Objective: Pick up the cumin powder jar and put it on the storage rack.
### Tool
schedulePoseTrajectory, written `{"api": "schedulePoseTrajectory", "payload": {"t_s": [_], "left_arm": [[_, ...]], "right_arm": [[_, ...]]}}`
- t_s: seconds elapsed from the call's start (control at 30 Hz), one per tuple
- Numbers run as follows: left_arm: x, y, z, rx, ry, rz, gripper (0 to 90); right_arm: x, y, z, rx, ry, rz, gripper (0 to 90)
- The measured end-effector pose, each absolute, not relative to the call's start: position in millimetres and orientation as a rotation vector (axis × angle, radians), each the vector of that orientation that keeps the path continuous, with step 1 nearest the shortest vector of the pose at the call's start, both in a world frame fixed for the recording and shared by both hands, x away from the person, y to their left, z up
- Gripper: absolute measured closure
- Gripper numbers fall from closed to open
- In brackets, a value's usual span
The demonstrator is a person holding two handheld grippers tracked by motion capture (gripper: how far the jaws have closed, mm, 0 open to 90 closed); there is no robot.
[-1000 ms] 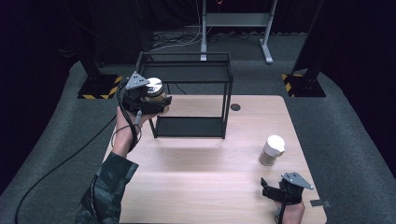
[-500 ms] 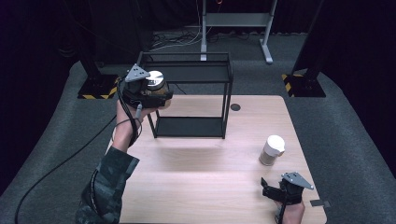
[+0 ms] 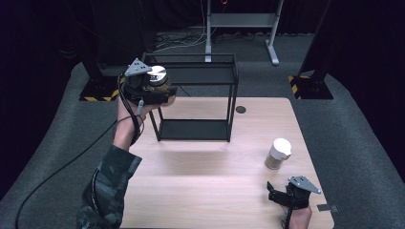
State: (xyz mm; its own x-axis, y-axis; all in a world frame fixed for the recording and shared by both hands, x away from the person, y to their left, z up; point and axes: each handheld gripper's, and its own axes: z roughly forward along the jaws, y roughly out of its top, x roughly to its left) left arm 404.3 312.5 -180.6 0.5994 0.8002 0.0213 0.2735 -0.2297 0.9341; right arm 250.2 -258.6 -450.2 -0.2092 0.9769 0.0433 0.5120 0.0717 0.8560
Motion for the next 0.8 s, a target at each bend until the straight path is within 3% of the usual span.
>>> {"api": "schedulePoseTrajectory", "payload": {"t_s": [0.8], "left_arm": [[436.3,312.8,-152.6,1.783,0.943,0.635,30.8]], "right_arm": [[250.2,-259.1,-450.3,1.477,1.785,1.053,0.0]]}}
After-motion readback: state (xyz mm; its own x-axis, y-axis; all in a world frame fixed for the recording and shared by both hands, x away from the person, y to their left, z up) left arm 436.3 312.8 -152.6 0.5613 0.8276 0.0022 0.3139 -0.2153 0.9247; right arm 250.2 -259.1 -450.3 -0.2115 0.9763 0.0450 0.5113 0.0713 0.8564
